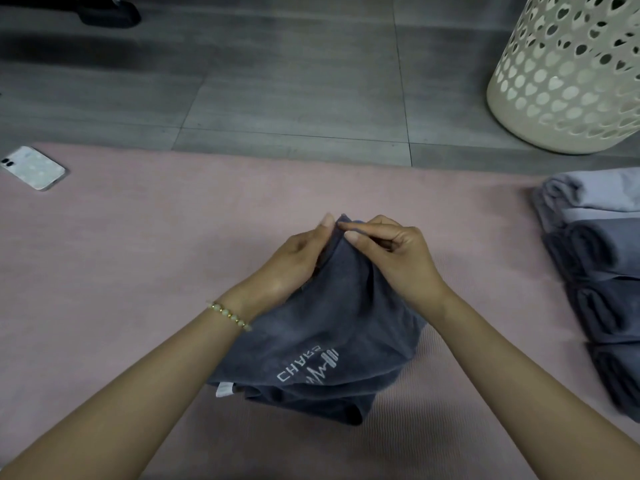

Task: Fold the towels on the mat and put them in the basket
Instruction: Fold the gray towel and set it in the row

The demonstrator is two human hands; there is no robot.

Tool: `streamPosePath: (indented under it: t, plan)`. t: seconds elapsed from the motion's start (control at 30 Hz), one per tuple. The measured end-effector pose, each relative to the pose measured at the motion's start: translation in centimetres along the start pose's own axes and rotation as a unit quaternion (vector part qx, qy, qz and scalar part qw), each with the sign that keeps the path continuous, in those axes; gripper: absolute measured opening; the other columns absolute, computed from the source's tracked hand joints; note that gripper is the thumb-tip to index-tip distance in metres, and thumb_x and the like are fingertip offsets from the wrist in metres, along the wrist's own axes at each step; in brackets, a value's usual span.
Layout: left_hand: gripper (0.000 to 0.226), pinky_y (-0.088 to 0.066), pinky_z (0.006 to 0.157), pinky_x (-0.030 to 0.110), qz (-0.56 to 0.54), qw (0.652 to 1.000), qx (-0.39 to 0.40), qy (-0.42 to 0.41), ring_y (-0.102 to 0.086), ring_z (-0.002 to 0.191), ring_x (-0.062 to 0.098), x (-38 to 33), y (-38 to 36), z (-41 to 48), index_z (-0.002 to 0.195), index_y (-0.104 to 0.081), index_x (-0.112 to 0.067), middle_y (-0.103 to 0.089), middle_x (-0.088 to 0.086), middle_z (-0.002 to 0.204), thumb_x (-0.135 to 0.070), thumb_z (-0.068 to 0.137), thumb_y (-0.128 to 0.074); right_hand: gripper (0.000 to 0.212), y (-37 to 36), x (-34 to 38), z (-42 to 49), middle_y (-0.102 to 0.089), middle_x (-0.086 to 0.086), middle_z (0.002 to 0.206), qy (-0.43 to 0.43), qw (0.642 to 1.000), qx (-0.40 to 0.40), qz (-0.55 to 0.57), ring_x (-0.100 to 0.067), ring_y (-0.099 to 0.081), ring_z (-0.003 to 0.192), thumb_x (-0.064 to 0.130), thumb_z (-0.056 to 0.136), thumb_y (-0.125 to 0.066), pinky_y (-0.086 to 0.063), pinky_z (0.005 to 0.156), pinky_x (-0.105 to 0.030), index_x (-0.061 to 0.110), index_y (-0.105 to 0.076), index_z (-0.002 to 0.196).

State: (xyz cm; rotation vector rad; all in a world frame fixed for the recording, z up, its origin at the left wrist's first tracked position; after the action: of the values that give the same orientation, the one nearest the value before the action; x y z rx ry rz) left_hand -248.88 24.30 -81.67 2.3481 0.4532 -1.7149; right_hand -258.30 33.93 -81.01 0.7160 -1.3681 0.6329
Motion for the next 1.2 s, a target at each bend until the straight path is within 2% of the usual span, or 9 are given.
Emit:
streamPosePath:
  t: [0.13, 0.33, 0.5, 0.6, 0.73, 0.87, 1.0, 1.1, 1.2]
  plan:
    - [0.025, -0.048, 0.094, 0.025, 0.093, 0.989, 0.039, -0.109, -0.059, 0.102, 0.005, -0.7, -0.2, -0.2, 0.114, -0.063, -0.010, -0.068, 0.007, 0.114, -0.020, 0.095, -0.051, 0.016, 0.3, 0.3, 0.3, -0.069, -0.013, 0.087, -0.003, 1.000, -0.010, -0.007, -0.012, -0.063, 0.083, 0.006, 0.084, -0.067, -0.048, 0.080, -0.019, 0.009, -0.074, 0.098]
    - [0.026, -0.051, 0.086, 0.028, 0.186, 0.974, 0.065, -0.111, -0.061, 0.089, 0.004, -0.5, 0.0, 0.3, 0.104, -0.067, -0.011, -0.071, 0.003, 0.101, -0.024, 0.098, -0.046, 0.011, 0.3, 0.4, 0.2, -0.072, 0.007, 0.082, -0.017, 0.999, -0.032, 0.005, 0.001, -0.064, 0.079, 0.005, 0.082, -0.069, -0.045, 0.075, -0.011, 0.012, -0.074, 0.089]
    - [0.024, -0.044, 0.090, 0.014, 0.163, 0.976, 0.079, -0.124, -0.059, 0.102, -0.007, -0.5, 0.0, 0.1, 0.113, -0.063, -0.024, -0.066, -0.016, 0.110, -0.019, 0.099, -0.044, 0.022, 0.2, -1.2, 0.5, -0.066, -0.002, 0.098, -0.121, 0.992, -0.013, 0.011, -0.007, -0.062, 0.088, 0.022, 0.082, -0.070, -0.049, 0.085, -0.019, 0.015, -0.070, 0.103]
    - [0.018, -0.047, 0.076, 0.018, 0.109, 0.987, 0.028, -0.113, -0.061, 0.084, 0.000, 0.5, 0.9, 0.3, 0.099, -0.067, -0.013, -0.071, -0.006, 0.089, -0.020, 0.096, -0.050, 0.017, 0.0, -1.8, 0.5, -0.068, -0.006, 0.086, -0.136, 0.991, 0.003, -0.001, -0.008, -0.061, 0.080, 0.020, 0.085, -0.067, -0.050, 0.079, -0.020, 0.004, -0.070, 0.089]
    - [0.010, -0.048, 0.066, 0.016, 0.079, 0.993, -0.035, -0.081, -0.059, 0.071, 0.000, 4.1, 2.2, 0.0, 0.086, -0.065, -0.013, -0.068, -0.011, 0.074, -0.022, 0.088, -0.062, 0.020, 2.2, -1.9, 0.8, -0.056, 0.011, 0.060, -0.118, 0.983, -0.130, 0.053, 0.001, -0.047, 0.059, 0.015, 0.090, -0.061, -0.040, 0.060, -0.011, 0.014, -0.058, 0.070]
    - [0.020, -0.053, 0.071, 0.020, 0.120, 0.991, 0.049, 0.045, -0.066, 0.080, 0.007, 9.1, 2.8, -1.3, 0.095, -0.068, -0.007, -0.072, -0.004, 0.088, -0.025, 0.090, -0.060, 0.023, 5.1, -3.0, 0.7, -0.055, 0.016, 0.053, -0.140, 0.968, -0.200, 0.057, 0.003, -0.047, 0.056, 0.020, 0.094, -0.057, -0.041, 0.058, -0.011, 0.017, -0.054, 0.071]
    - [0.023, -0.051, 0.083, 0.018, 0.136, 0.988, 0.067, 0.040, -0.066, 0.093, 0.005, 9.4, 3.6, -1.2, 0.110, -0.063, -0.013, -0.070, -0.004, 0.104, -0.026, 0.091, -0.059, 0.012, 5.9, -4.5, 0.2, -0.057, 0.008, 0.068, -0.180, 0.962, -0.204, 0.028, 0.001, -0.052, 0.061, 0.019, 0.096, -0.052, -0.042, 0.054, -0.007, 0.014, -0.055, 0.085]
    - [0.024, -0.053, 0.084, 0.029, 0.189, 0.982, 0.029, -0.005, -0.063, 0.086, 0.009, 8.4, 4.0, -0.7, 0.099, -0.065, -0.008, -0.071, 0.006, 0.096, -0.030, 0.090, -0.060, 0.005, 4.4, -4.4, 0.5, -0.060, 0.002, 0.079, -0.170, 0.974, -0.131, -0.073, -0.007, -0.053, 0.071, 0.015, 0.096, -0.051, -0.044, 0.061, -0.009, 0.012, -0.055, 0.095]
    - [0.024, -0.048, 0.065, 0.026, 0.246, 0.968, 0.045, -0.028, -0.055, 0.066, 0.004, 6.8, 3.6, -0.4, 0.078, -0.065, -0.010, -0.065, -0.001, 0.072, -0.032, 0.088, -0.063, 0.005, 0.5, -3.1, 0.5, -0.069, 0.012, 0.088, -0.142, 0.977, 0.084, -0.134, 0.007, -0.061, 0.080, 0.027, 0.088, -0.064, -0.043, 0.076, -0.008, 0.024, -0.067, 0.088]
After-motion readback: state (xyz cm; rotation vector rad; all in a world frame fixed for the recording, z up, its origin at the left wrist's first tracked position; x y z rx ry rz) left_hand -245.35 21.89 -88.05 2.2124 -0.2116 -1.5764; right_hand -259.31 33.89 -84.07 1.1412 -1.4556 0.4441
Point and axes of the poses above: each hand's wrist, its own z-axis towards the middle knuckle, its own y-axis out of the back of the hand, x = y × z, the point moved 5 cm from there along z, towards the middle knuckle
